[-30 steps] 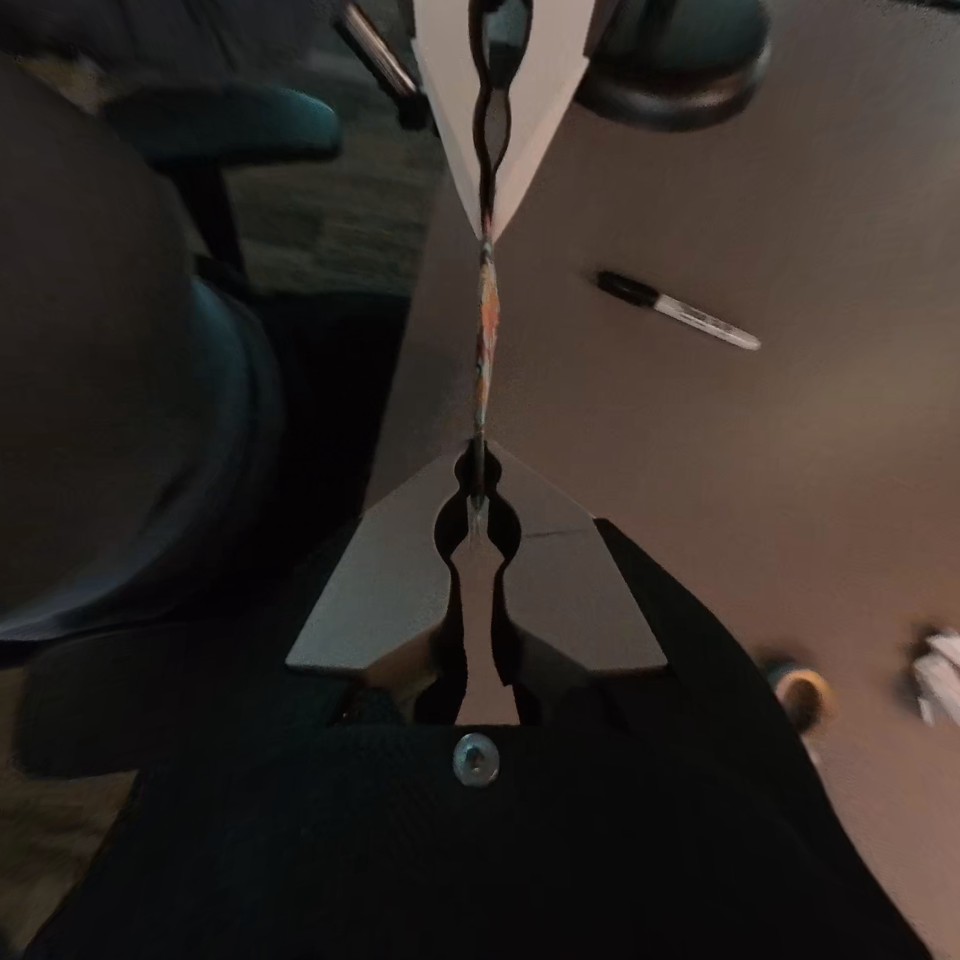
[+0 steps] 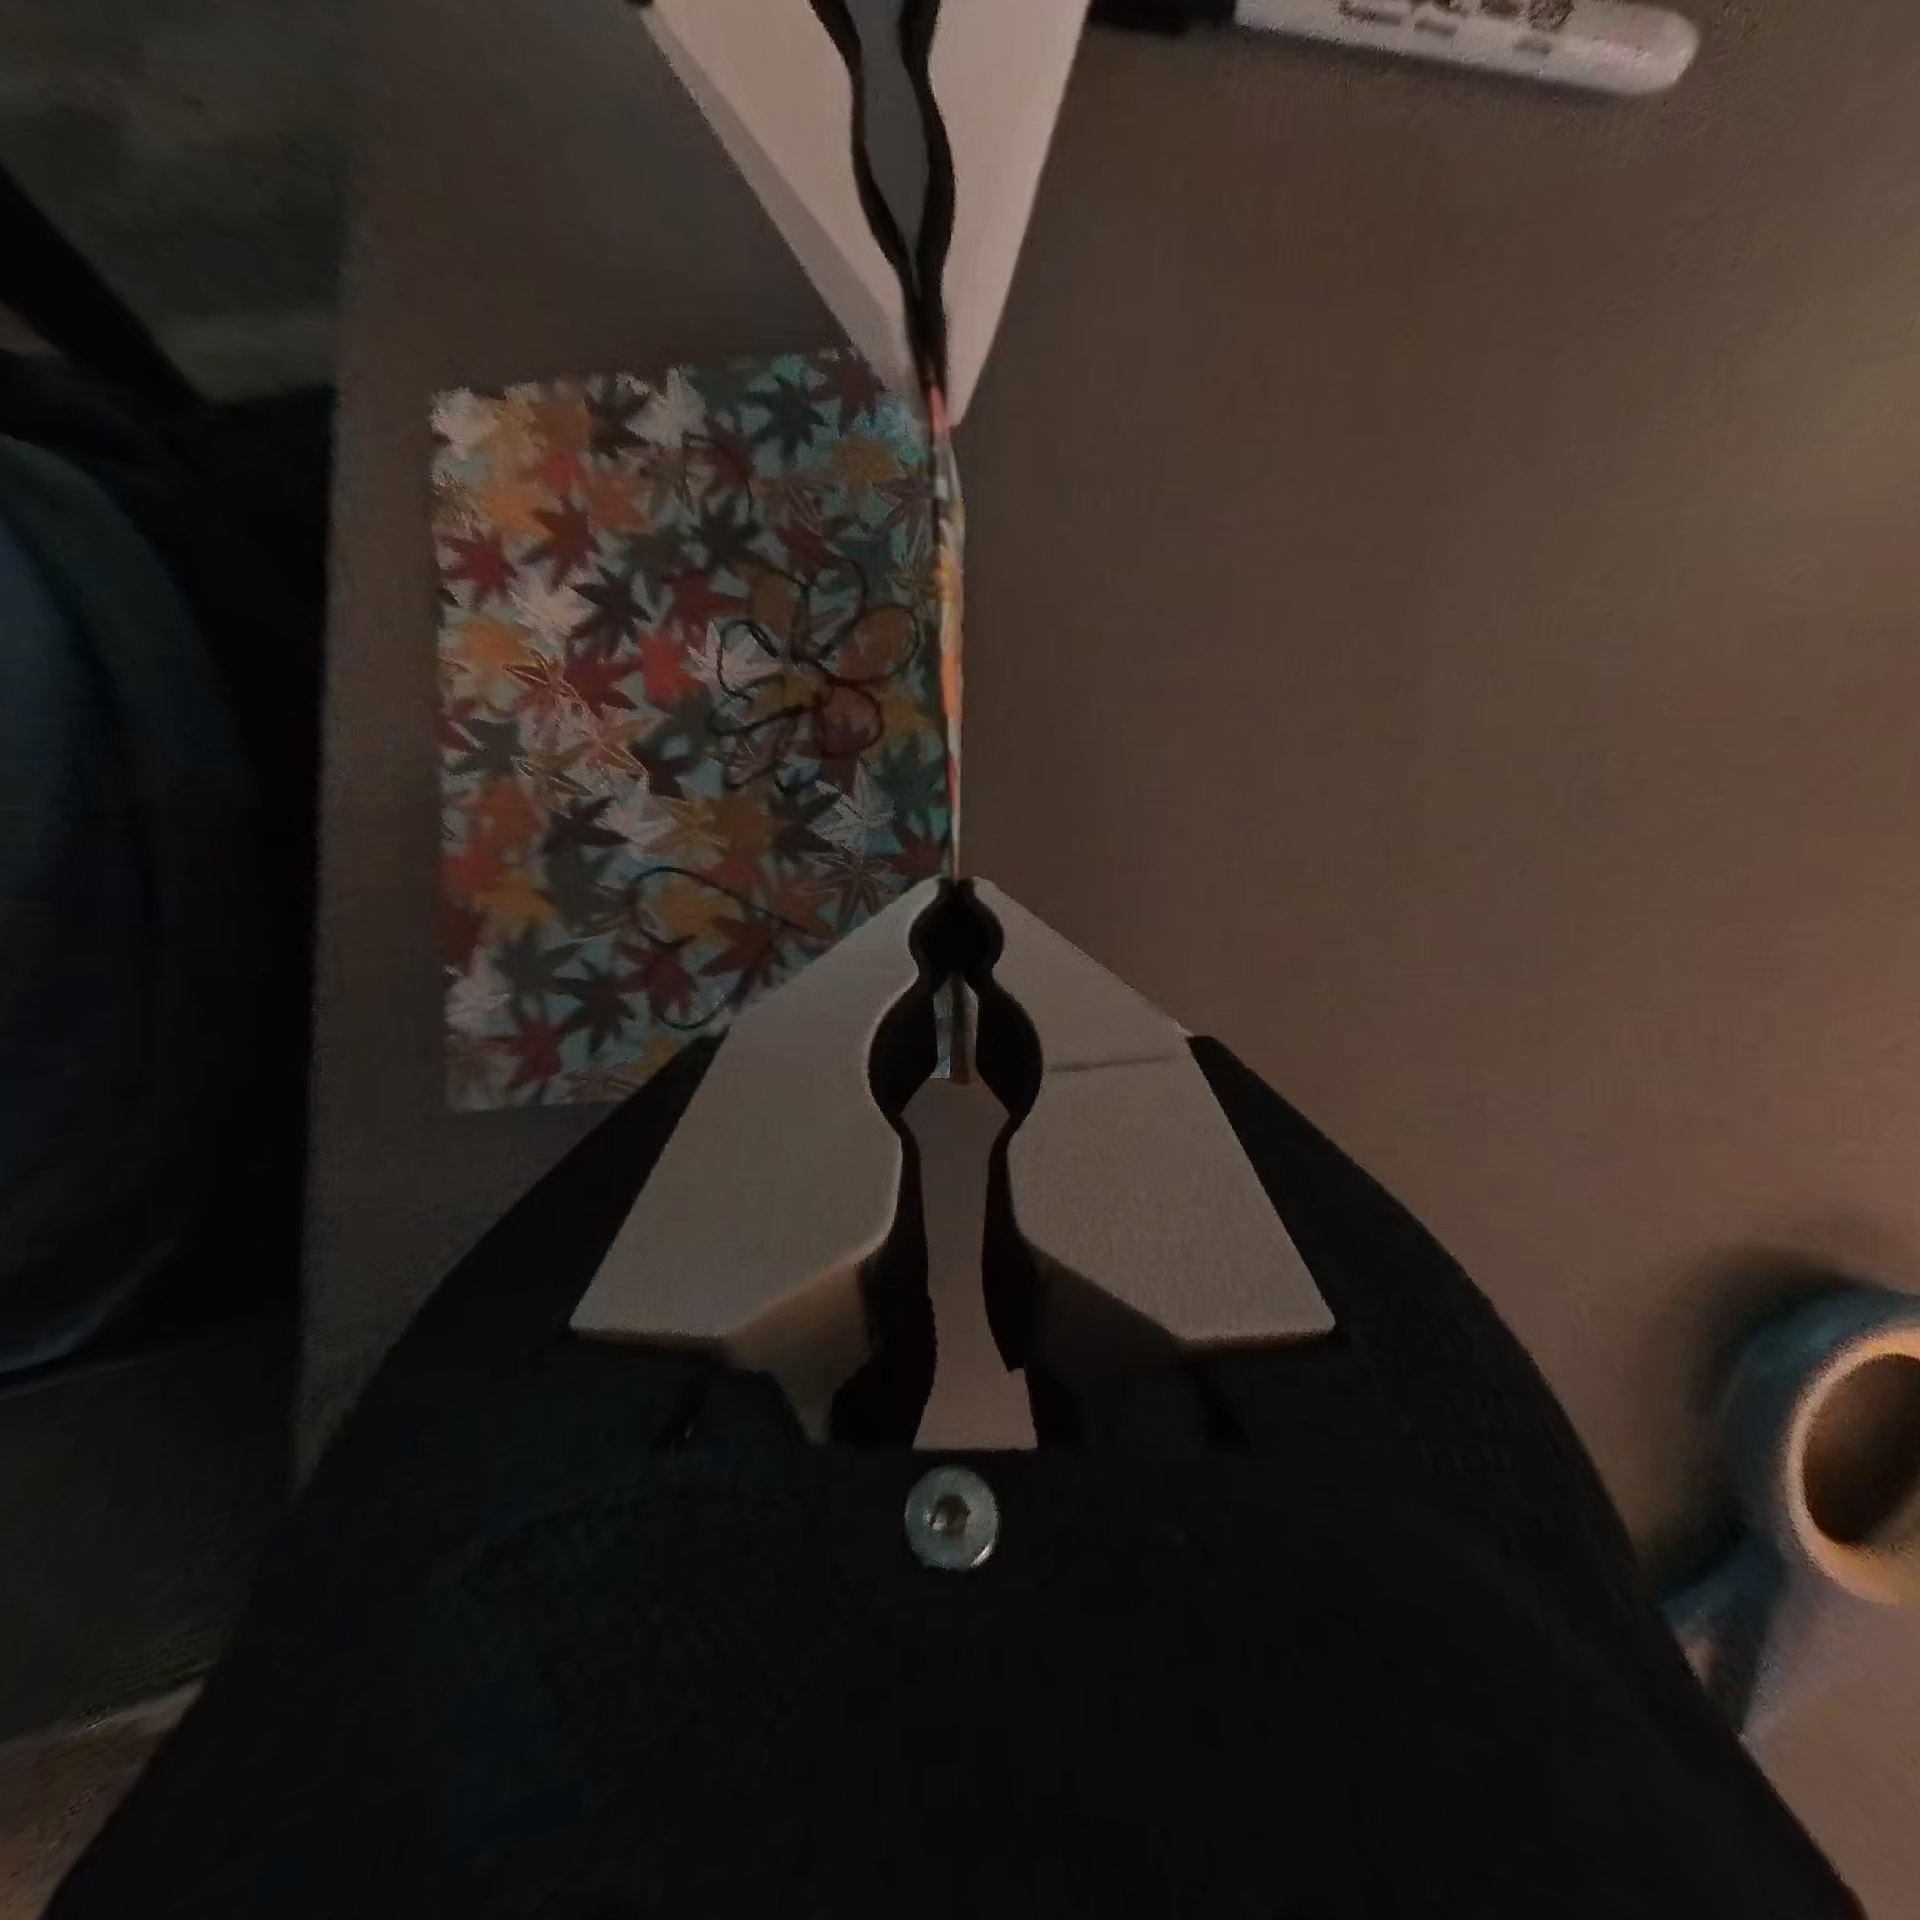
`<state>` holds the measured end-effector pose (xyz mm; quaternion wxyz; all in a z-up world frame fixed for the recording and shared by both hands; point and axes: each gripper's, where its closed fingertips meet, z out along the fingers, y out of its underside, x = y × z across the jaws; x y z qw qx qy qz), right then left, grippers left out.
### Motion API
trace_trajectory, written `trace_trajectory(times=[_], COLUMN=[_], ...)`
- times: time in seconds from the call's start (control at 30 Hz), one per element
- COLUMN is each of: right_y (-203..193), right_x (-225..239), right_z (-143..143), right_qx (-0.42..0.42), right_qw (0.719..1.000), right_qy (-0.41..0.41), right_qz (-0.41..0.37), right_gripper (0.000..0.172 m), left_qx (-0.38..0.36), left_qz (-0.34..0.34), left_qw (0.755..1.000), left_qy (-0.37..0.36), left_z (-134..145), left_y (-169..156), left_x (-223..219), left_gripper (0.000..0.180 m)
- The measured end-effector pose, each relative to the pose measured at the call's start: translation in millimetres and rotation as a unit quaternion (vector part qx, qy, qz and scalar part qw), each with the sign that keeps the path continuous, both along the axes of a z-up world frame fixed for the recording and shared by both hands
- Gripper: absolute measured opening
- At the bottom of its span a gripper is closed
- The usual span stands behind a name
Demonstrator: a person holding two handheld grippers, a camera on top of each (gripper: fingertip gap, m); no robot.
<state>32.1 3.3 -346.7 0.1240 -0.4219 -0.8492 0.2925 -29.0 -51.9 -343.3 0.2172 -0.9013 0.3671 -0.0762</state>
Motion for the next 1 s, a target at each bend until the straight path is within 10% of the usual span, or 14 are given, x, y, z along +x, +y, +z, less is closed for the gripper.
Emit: trace_trajectory(times=[0.23,0.57,1.0], right_y=[6.8,-0.3,-11.3], right_x=[-6.0,-6.9,-7.1], right_z=[-2.2,-0.5,2.3], right_qx=[0.195,0.465,0.543], right_qw=[0.969,0.826,0.75], right_qy=[0.146,0.285,0.322], right_qz=[0.034,0.141,0.197], right_gripper=[0.0,0.0,0.0], left_qx=[0.191,0.318,0.25], left_qz=[-0.054,-0.171,-0.075], left_qw=[0.968,0.852,0.954], left_qy=[0.152,0.38,0.145], left_z=[-6.5,-7.0,20.5], left_y=[6.8,-4.4,-42.5], left_x=[-5.7,-2.0,4.4], left_gripper=[0.0,0.0,0.0])
